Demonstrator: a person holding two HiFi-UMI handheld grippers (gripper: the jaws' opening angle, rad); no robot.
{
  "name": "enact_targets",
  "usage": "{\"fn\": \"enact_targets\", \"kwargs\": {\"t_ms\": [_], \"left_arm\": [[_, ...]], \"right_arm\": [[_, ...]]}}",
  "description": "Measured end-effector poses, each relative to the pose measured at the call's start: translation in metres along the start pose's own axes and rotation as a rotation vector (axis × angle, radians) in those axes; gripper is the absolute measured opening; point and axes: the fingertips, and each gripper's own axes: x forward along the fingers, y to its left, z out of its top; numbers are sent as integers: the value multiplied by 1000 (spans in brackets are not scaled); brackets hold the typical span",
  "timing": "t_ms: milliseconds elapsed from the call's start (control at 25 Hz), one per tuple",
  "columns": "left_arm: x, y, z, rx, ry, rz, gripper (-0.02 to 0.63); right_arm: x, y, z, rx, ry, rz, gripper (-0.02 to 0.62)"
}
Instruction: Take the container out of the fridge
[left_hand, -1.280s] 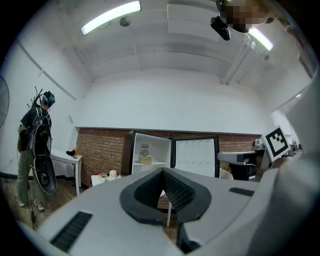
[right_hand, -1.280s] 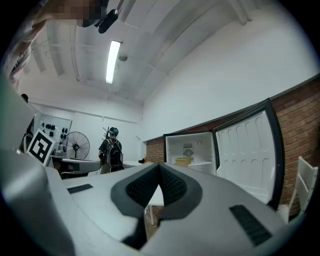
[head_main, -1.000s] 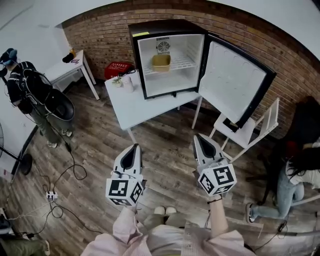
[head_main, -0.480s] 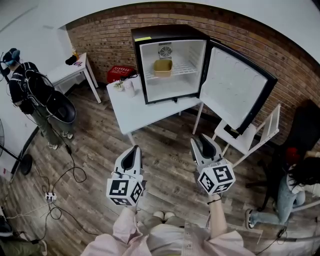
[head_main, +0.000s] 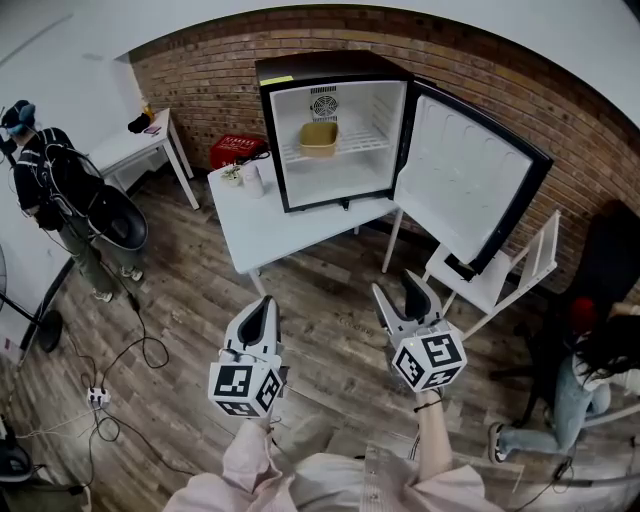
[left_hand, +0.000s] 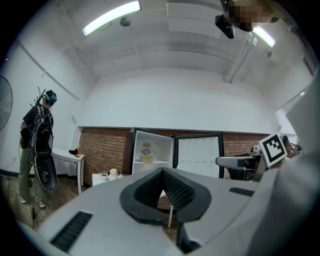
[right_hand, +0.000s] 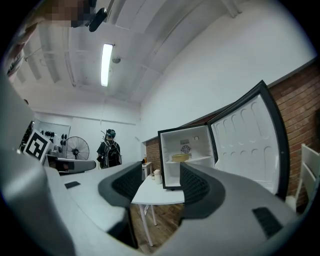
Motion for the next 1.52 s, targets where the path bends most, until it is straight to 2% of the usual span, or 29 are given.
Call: {"fn": "enact_targets", "kwargs": {"t_ms": [320,640,1040,1520], "left_arm": [[5,2,-3,-8,9,14,-9],[35,16,-17,-25,25,16,-9],[112,56,-21,-43,36,7,-9],[200,98,-18,-59,44,-30,-9]], "right_arm": [[4,-7,-2,-17,15,2,219],[31,-20,-16,-38,49,13,219],[104,-51,-37,-22,90,24,219],[194,-80,-32,-28,83,20,218]]}}
